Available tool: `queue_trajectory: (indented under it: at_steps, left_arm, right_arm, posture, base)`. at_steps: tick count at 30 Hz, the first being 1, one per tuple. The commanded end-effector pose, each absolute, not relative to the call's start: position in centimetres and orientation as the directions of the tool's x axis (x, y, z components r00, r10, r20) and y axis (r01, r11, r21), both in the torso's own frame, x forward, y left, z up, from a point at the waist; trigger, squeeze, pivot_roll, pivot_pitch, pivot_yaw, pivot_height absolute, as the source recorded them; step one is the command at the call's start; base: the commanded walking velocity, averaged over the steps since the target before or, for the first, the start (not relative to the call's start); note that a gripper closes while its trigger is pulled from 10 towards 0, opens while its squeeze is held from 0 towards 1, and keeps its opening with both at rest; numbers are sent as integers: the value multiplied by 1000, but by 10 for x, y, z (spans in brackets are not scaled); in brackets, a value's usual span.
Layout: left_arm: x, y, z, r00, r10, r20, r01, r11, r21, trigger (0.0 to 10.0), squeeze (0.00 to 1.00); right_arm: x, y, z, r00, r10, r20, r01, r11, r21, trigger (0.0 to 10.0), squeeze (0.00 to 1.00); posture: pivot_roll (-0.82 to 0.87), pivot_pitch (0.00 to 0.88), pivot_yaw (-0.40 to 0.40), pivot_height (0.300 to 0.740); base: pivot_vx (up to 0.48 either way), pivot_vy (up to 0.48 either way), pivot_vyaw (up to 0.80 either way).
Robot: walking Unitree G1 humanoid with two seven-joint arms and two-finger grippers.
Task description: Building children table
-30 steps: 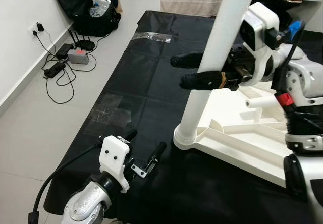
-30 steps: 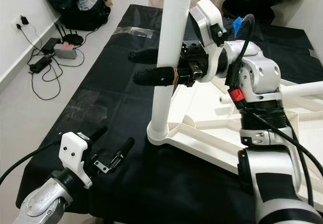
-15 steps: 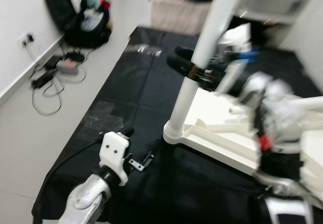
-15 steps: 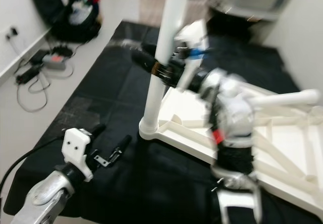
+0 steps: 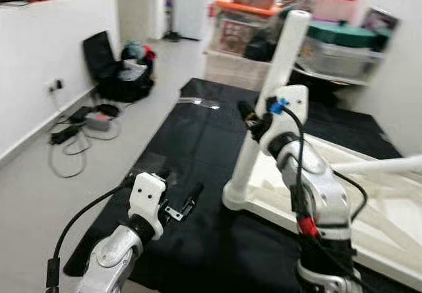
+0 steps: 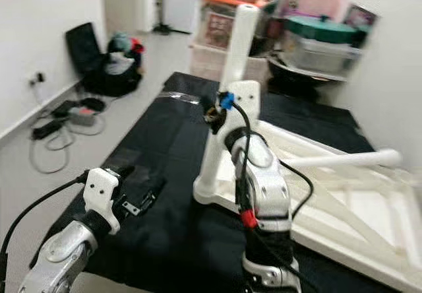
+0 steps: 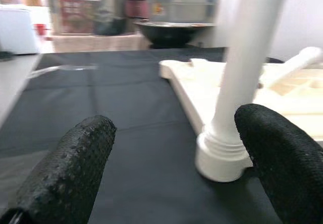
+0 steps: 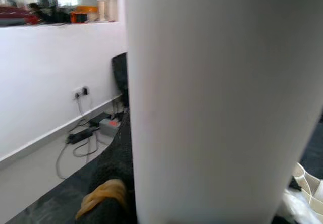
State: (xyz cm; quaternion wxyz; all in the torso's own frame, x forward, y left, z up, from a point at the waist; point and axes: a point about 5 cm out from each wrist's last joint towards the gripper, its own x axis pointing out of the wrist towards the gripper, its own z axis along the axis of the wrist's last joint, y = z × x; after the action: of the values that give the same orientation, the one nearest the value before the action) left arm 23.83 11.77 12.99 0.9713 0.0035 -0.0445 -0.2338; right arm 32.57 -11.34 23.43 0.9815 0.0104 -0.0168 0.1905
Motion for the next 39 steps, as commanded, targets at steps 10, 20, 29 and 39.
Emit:
queue_trajectory:
  at_steps: [10,20,29,39]
  left_arm:
    - [221,111,138,872,-477,108,479,878,13,10000,0]
    - [202,102,148,863,-488,129,491,871,8,10000,0]
    - [179,98,160,857,-500,124,506,863,-17,10000,0]
    - [162,95,170,858,-501,110,507,861,-32,10000,0]
  right_arm:
    - [325,-118,247,576,817,-23,-814,572,-102,10000,1000]
    - [325,-138,264,197,978,-62,-978,192,-84,10000,1000]
    - [330,-121,283,-165,986,9,-986,-165,-34,10000,1000]
    - [326,-81,308,-392,905,167,-918,-373,-136,10000,0]
  posture:
    - [26,64,-107,740]
    - [78,177,-125,740]
    - [140,273,-123,740]
    - [211,344,-116,740]
  base:
    - [0,0,0]
    - [0,0,0]
    - [0,0,0]
    - [0,0,0]
